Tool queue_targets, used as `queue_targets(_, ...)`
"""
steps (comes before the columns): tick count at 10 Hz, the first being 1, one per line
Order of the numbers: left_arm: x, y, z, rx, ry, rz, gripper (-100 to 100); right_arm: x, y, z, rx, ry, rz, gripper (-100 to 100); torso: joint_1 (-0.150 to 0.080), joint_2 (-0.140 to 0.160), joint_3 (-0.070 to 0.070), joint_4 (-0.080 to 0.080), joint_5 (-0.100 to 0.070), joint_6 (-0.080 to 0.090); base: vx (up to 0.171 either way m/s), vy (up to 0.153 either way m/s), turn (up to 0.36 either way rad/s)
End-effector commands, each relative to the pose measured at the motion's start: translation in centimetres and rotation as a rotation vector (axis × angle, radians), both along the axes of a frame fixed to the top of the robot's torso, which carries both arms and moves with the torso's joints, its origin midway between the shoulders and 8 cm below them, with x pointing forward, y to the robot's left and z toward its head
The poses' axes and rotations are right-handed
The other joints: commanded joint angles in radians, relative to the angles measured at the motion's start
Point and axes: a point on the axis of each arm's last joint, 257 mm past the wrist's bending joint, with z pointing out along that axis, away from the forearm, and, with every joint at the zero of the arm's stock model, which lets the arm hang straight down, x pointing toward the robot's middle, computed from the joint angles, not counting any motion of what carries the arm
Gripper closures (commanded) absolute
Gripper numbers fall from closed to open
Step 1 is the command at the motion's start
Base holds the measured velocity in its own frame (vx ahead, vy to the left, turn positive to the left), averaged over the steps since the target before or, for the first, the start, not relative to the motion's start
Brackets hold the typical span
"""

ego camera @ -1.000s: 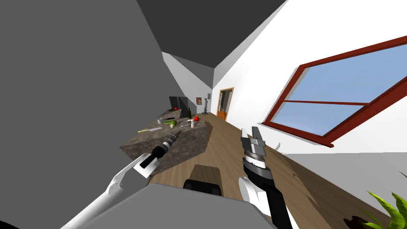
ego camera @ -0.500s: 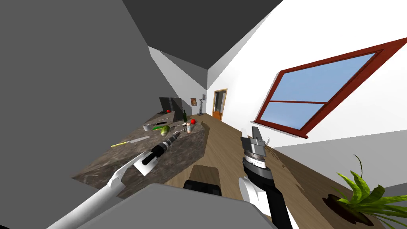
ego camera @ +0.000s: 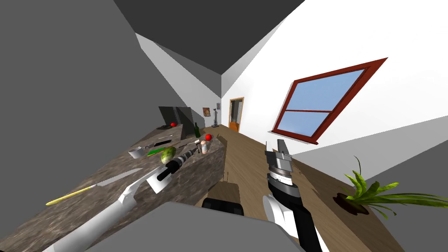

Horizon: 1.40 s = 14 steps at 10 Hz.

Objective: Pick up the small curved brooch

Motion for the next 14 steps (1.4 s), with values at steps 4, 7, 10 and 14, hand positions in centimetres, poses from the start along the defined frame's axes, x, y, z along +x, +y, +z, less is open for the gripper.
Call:
queue_targets(4, -1.0, 2.2, -2.8, 0.124, 0.082, 0.004, -100, 0.0, 0.0, 0.0, 0.000, 0.000, 0.000, 0, -0.003, -0.002, -0.001, -0.001, -0.001, 0.000, 0.172, 0.159, -0.252)
queue_targets(7, -1.3, 2.1, -3.8, 0.134, 0.102, 0.001, 0, 0.0, 0.0, 0.0, 0.000, 0.000, 0.000, 0, -0.013, 0.010, 0.006, 0.002, -0.003, -0.001, -0.023, 0.026, -0.082)
queue_targets(10, -1.0, 2.3, -4.0, 0.130, 0.098, 0.006, 100, 0.0, 0.0, 0.0, 0.000, 0.000, 0.000, 0, -0.015, 0.010, 0.006, 0.002, -0.003, -0.001, -0.002, 0.002, -0.005)
queue_targets(14, -1.0, 2.3, -4.0, 0.130, 0.098, 0.006, 100, 0.0, 0.0, 0.0, 0.000, 0.000, 0.000, 0, -0.015, 0.010, 0.006, 0.002, -0.003, -0.001, 0.000, 0.000, 0.000)
